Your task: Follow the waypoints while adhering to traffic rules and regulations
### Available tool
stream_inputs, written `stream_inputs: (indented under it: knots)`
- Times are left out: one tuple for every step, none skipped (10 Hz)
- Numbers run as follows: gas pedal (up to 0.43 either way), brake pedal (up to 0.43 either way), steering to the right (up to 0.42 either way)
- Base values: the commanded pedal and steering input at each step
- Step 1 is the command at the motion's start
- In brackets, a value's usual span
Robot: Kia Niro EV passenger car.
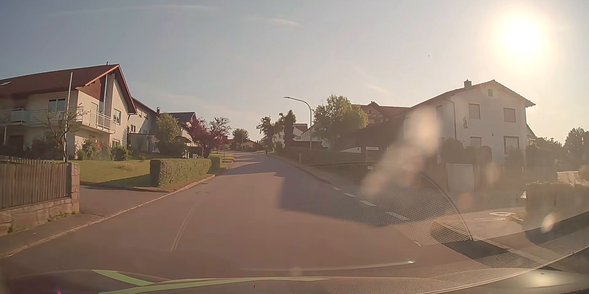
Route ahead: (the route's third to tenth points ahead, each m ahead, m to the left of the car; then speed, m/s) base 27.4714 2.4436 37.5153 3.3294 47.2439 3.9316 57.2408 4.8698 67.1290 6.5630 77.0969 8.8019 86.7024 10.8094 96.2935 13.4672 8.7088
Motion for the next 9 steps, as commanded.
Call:
stream_inputs:
  knots:
    - [0.331, 0.0, -0.011]
    - [0.331, 0.0, -0.012]
    - [0.319, 0.0, -0.013]
    - [0.319, 0.0, -0.014]
    - [0.299, 0.0, -0.015]
    - [0.28, 0.0, -0.015]
    - [0.28, 0.0, -0.015]
    - [0.28, 0.0, -0.014]
    - [0.268, 0.0, -0.014]
